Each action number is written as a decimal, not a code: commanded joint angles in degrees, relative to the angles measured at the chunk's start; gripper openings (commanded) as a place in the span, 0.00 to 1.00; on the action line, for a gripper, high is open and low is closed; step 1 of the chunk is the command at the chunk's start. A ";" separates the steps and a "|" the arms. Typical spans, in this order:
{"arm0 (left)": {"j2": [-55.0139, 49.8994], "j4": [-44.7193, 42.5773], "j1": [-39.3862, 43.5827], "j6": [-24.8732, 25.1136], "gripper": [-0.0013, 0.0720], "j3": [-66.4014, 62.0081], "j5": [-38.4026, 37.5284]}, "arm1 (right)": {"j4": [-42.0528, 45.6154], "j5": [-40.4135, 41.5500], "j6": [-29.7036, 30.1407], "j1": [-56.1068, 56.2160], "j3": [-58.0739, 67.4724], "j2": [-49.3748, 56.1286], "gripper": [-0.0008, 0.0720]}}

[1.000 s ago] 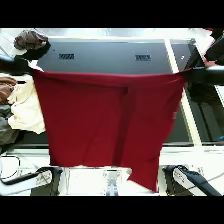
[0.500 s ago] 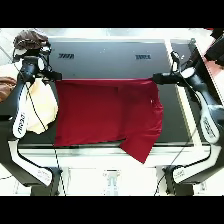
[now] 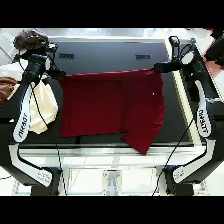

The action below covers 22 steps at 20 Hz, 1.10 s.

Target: Fold the shirts.

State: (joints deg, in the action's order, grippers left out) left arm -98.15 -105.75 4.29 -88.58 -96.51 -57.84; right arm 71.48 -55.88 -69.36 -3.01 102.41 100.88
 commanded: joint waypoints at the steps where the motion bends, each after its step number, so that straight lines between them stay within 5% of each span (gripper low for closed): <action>1: 4.07 -0.11 1.36 -1.05 0.03 6.05 -2.86 | 10.62 -12.57 -0.81 0.98 0.20 -2.58 0.02; 7: 7.61 0.59 1.66 -1.20 0.03 18.73 -2.56 | 11.26 -16.33 -2.05 1.27 -16.50 -5.49 0.02; 15: 7.43 7.48 1.79 -1.03 0.03 22.32 -4.68 | 8.94 -6.12 -4.22 2.21 -27.34 -5.22 0.03; 16: 7.48 7.45 1.79 -1.01 0.07 22.32 -6.10 | 8.87 -6.82 -5.16 2.21 -27.30 -5.25 0.09; 18: 8.48 7.43 1.79 -1.01 0.88 22.29 -7.37 | 8.79 -11.13 -5.20 2.21 -26.73 -5.73 0.48; 22: 19.10 7.45 1.62 -1.86 0.87 22.82 -7.32 | 13.29 -22.27 -4.57 0.57 -24.26 -13.35 0.48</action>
State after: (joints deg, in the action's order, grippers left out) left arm -85.12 -98.61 6.04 -89.65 -74.15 -64.45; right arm 81.89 -71.20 -74.19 -1.48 77.23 91.90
